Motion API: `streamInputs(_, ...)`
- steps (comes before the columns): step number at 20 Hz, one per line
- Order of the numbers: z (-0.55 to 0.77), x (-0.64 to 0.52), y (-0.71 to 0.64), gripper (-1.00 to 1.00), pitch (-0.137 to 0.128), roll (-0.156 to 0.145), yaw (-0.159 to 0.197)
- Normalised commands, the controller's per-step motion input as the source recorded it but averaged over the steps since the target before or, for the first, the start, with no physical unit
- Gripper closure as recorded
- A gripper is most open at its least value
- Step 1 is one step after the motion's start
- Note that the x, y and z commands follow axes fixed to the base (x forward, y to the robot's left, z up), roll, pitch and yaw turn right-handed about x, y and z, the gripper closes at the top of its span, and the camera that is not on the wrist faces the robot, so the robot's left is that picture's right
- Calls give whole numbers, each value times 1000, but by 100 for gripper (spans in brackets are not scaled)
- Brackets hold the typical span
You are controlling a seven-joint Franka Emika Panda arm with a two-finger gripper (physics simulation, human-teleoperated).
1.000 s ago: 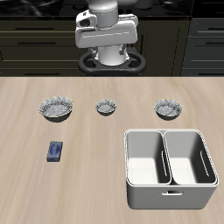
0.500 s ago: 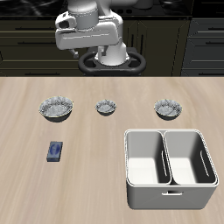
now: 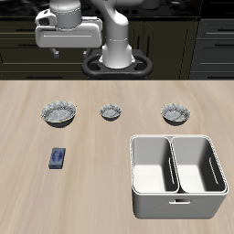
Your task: Place the cream cheese in the largest bowl
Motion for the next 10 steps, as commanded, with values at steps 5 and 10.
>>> streamInputs(5,49,-93,-456,-100,-3,-33,-26)
streamInputs(10,71,-55,-283,-100,-2,16,27)
